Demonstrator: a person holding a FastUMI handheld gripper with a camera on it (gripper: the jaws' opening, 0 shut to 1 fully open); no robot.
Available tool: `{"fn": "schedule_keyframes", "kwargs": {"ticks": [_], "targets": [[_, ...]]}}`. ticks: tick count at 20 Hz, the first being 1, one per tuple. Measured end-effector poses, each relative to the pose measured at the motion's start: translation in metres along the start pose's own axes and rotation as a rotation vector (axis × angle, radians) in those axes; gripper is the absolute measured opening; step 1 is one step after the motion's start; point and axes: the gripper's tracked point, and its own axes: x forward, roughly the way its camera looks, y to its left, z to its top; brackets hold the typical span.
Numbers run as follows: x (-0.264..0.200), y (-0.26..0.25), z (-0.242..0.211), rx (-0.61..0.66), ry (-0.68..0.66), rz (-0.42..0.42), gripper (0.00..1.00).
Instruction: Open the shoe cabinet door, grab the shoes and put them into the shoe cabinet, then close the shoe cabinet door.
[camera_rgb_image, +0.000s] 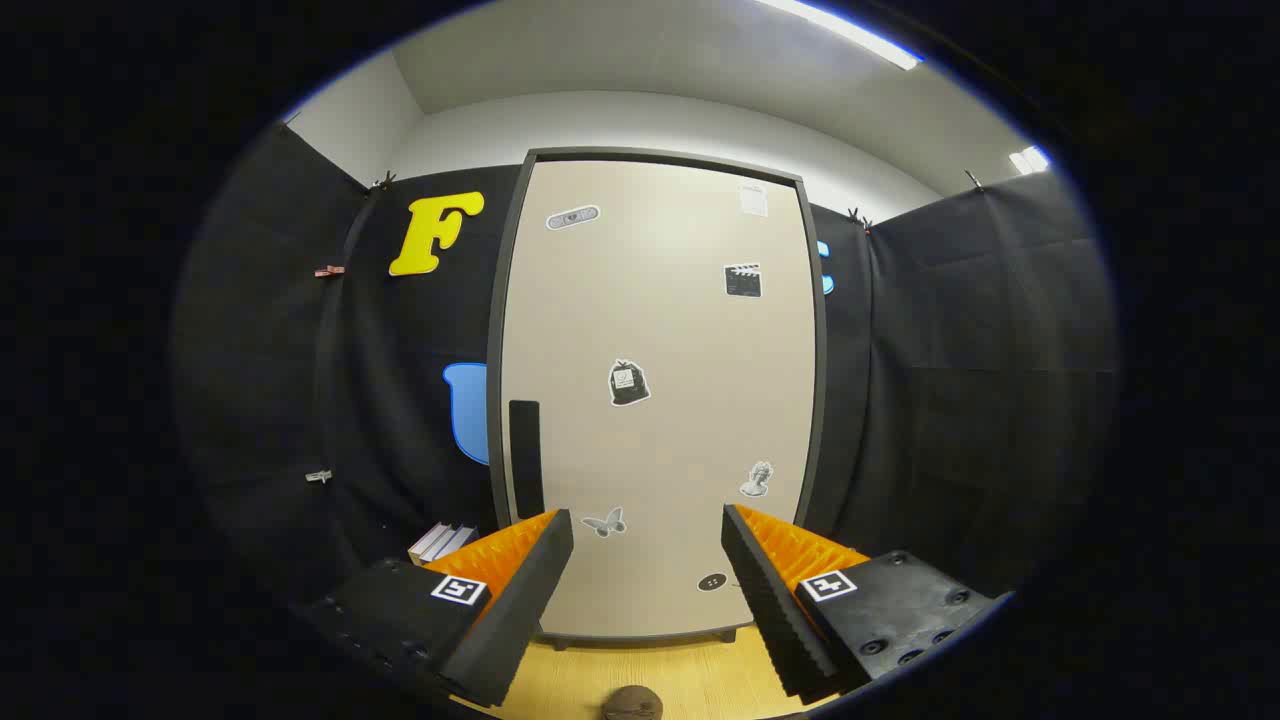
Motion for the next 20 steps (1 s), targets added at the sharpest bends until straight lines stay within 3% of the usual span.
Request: {"fn": "schedule_keyframes", "kwargs": {"ticks": [20], "targets": [[0.016, 0.021, -0.006, 0.009, 0.018, 0.025, 0.98]]}}
